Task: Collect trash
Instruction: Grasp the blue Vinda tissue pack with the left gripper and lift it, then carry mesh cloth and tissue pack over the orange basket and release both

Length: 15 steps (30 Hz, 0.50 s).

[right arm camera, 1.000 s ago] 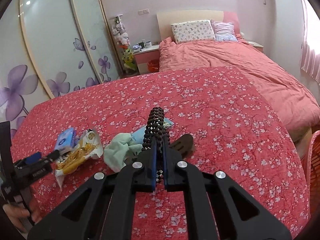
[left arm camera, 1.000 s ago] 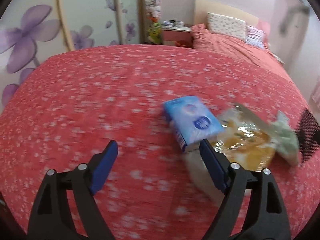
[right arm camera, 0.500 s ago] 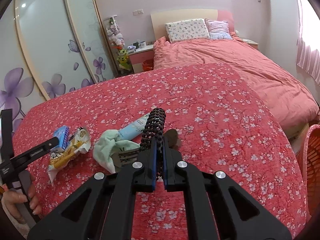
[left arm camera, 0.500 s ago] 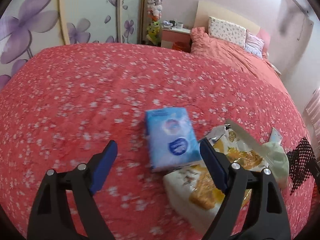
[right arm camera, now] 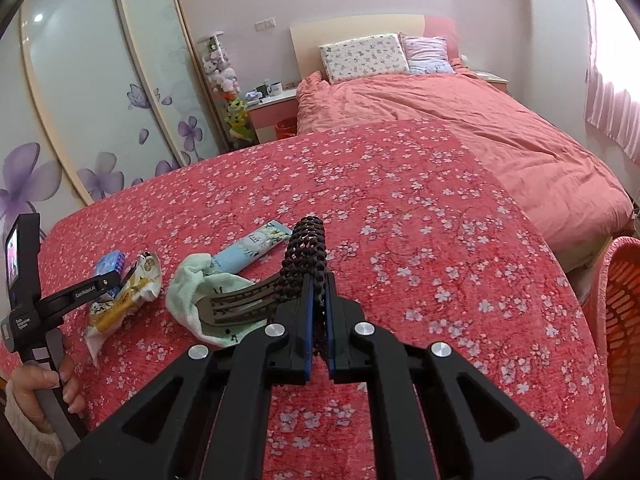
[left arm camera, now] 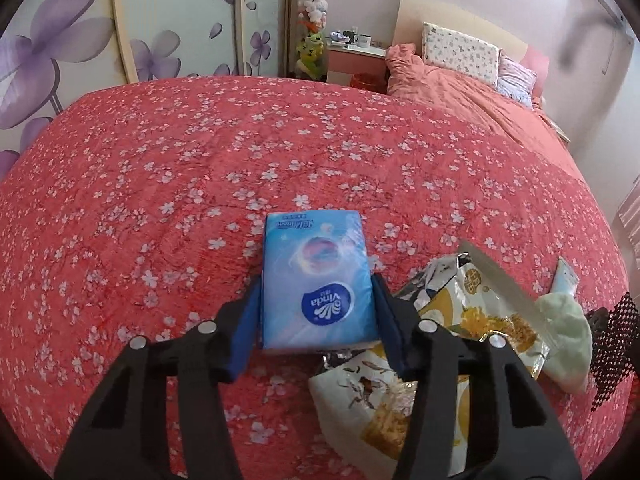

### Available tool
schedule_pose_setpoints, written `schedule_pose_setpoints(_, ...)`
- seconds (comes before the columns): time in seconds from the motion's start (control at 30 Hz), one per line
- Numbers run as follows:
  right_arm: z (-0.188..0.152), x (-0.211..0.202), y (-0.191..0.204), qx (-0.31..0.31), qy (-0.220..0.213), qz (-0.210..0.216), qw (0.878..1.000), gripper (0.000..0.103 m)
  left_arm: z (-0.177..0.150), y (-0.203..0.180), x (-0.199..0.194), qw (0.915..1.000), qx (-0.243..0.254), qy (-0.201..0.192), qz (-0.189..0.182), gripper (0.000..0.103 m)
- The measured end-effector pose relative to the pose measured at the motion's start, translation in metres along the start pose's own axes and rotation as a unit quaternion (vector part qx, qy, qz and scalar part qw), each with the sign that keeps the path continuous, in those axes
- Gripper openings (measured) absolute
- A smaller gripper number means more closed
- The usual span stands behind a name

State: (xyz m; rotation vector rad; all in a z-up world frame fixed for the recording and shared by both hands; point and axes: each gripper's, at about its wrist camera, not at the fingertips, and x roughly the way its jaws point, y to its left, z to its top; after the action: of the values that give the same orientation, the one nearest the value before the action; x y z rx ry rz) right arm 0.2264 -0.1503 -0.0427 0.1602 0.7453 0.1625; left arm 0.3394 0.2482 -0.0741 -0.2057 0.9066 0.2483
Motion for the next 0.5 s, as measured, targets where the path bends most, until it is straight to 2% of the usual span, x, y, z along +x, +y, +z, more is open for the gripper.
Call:
schedule_pose_setpoints(0.17, 0.001, -0.01, -0.006, 0.005, -0.012, -0.001, 1.0, 0.005, 0.0, 0.002, -0.013, 0.9999, 0.004, -0.013, -0.005, 0.051)
schedule_pose_setpoints(0.4, 0.003, -0.034, -0.02, 0.019, -0.035, -0.002, 0.999, 0.005, -0.004, -0.009, -0.051, 0.9988, 0.019, -0.041, -0.02, 0.051)
schedule_pose_setpoints(0.5, 0.004, -0.046, -0.025, 0.023, -0.047, -0.004, 0.999, 0.005, -0.007, -0.019, -0.073, 0.9975, 0.028, -0.054, -0.037, 0.051)
